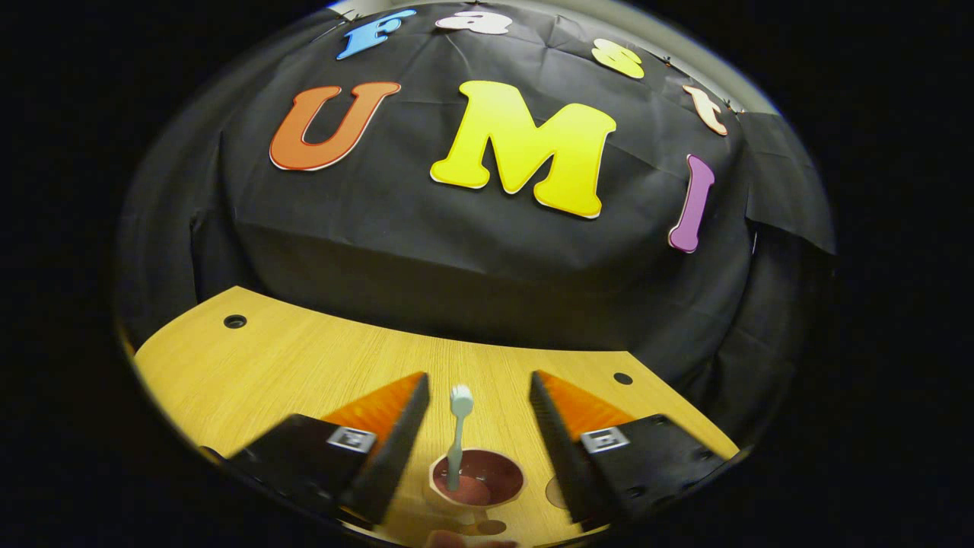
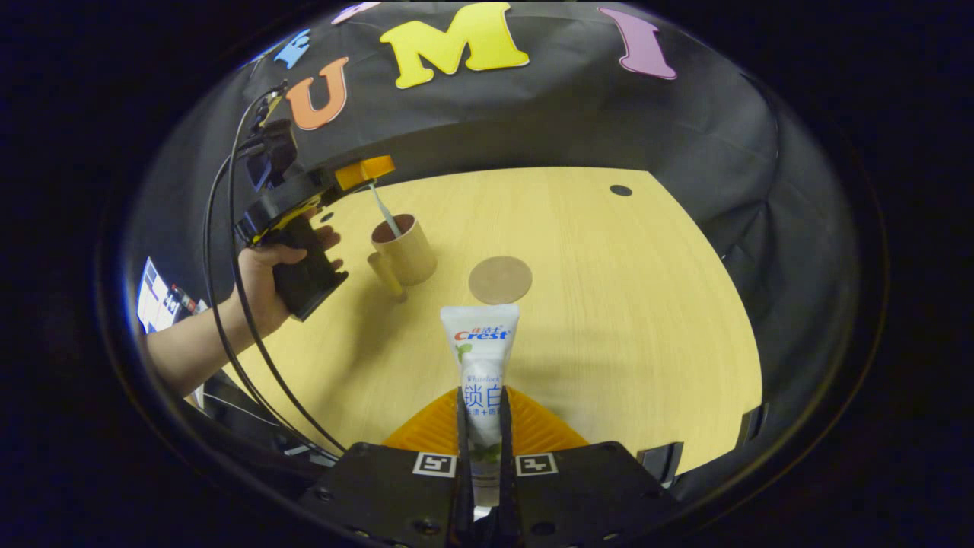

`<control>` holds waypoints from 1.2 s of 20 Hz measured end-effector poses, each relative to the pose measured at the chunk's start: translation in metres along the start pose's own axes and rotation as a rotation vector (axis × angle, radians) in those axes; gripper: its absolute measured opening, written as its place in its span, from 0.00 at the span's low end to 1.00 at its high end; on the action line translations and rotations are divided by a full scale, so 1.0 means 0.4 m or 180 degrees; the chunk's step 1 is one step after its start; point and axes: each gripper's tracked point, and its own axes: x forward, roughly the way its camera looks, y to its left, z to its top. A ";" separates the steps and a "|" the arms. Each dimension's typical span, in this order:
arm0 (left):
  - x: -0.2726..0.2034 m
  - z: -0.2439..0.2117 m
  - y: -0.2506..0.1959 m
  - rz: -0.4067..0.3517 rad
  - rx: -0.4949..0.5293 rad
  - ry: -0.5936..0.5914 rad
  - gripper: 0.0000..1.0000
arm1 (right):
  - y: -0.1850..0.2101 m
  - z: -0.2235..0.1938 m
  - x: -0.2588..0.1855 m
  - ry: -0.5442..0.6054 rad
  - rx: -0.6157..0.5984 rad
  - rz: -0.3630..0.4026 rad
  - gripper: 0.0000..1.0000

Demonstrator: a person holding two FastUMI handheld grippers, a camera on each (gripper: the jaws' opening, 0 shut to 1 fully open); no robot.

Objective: Put the toothbrush and toothpaste on the desktop into the cup, then pick up the cup and place it on the coaster on the desktop.

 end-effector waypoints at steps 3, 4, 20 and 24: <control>-0.034 0.000 -0.008 -0.0011 0.0127 0.0012 0.99 | 0.004 0.005 0.002 -0.0040 -0.0041 0.0029 0.13; -0.044 0.005 -0.008 -0.0009 0.0131 -0.0011 0.98 | 0.006 0.005 0.002 -0.0050 -0.0059 0.0042 0.13; -0.397 0.030 0.195 0.0667 0.0050 0.0104 0.98 | 0.207 0.360 0.108 -0.1052 -0.0350 0.0660 0.13; -0.442 0.015 0.200 0.0702 0.0005 0.0167 0.98 | 0.288 0.472 0.164 -0.1454 -0.0423 0.0721 0.13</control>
